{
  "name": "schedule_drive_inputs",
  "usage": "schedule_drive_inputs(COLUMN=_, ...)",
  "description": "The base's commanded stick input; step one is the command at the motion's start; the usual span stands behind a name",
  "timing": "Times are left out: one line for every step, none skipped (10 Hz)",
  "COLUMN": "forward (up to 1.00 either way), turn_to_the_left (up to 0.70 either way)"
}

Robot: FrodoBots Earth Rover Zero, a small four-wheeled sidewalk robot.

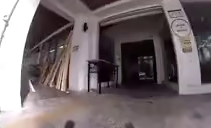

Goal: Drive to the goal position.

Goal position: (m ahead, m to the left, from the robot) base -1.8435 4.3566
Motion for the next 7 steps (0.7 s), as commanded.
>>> schedule_drive_inputs(forward=0.43, turn_to_the_left=-0.25)
schedule_drive_inputs(forward=0.43, turn_to_the_left=-0.25)
schedule_drive_inputs(forward=0.43, turn_to_the_left=-0.25)
schedule_drive_inputs(forward=0.43, turn_to_the_left=-0.25)
schedule_drive_inputs(forward=0.43, turn_to_the_left=-0.25)
schedule_drive_inputs(forward=0.43, turn_to_the_left=-0.25)
schedule_drive_inputs(forward=0.43, turn_to_the_left=-0.25)
